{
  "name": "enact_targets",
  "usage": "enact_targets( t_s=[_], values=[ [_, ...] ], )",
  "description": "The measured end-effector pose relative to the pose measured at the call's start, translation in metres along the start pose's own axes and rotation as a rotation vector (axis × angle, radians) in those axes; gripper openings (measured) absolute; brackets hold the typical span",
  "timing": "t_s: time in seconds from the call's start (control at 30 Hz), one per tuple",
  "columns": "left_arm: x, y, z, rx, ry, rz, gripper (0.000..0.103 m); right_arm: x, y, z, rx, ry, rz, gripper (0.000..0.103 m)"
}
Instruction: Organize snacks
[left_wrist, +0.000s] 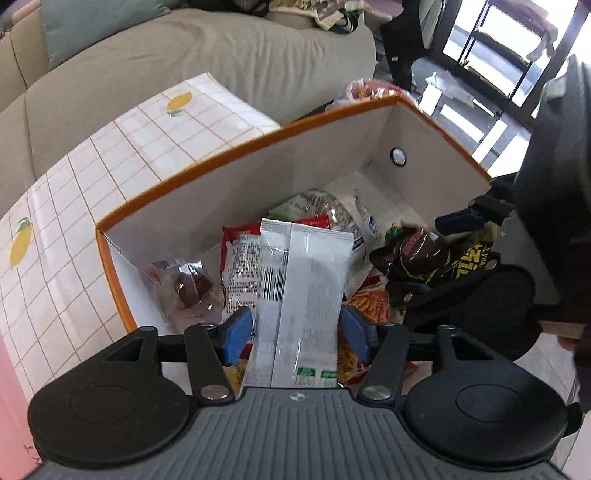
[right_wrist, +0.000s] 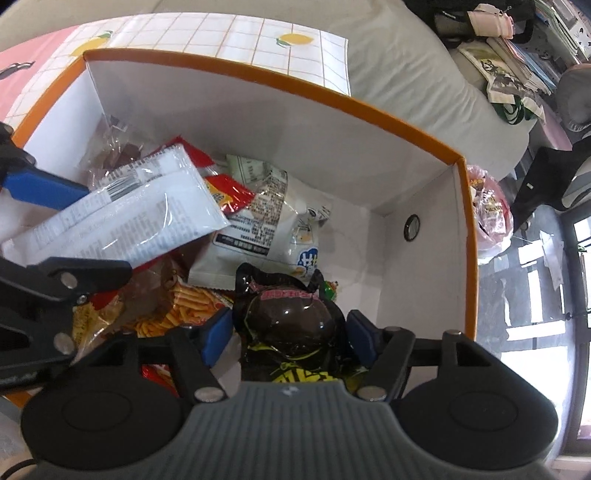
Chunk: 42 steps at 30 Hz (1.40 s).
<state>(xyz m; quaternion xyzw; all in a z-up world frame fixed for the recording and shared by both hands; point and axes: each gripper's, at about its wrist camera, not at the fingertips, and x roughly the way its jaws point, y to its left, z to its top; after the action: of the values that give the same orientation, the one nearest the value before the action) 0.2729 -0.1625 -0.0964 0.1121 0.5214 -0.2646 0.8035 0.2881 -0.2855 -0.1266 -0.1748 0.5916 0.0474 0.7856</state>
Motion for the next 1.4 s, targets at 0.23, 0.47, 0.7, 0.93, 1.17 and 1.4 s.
enact_targets(
  t_s=[0.23, 0.47, 0.7, 0.93, 1.17, 1.4],
  values=[
    [-0.035, 0.001, -0.001, 0.012, -0.068, 0.000, 0.082, -0.026, 0.004, -0.002, -0.028, -0.037, -0.049, 0.084],
    [-0.087, 0.005, -0.014, 0.012, -0.156, 0.047, 0.082, -0.078, 0.006, -0.011, 0.057, -0.129, -0.028, 0.090],
    [-0.149, 0.009, -0.038, -0.005, -0.287, 0.122, 0.082, -0.145, 0.023, -0.032, 0.193, -0.286, 0.052, 0.091],
    [-0.195, 0.018, -0.076, -0.075, -0.409, 0.178, 0.082, -0.196, 0.054, -0.058, 0.274, -0.478, 0.062, 0.099],
    [-0.214, 0.025, -0.120, -0.115, -0.485, 0.274, 0.084, -0.220, 0.090, -0.093, 0.373, -0.618, 0.034, 0.100],
    [-0.213, 0.032, -0.158, -0.195, -0.494, 0.272, 0.084, -0.220, 0.121, -0.124, 0.385, -0.686, -0.028, 0.100]
  ],
)
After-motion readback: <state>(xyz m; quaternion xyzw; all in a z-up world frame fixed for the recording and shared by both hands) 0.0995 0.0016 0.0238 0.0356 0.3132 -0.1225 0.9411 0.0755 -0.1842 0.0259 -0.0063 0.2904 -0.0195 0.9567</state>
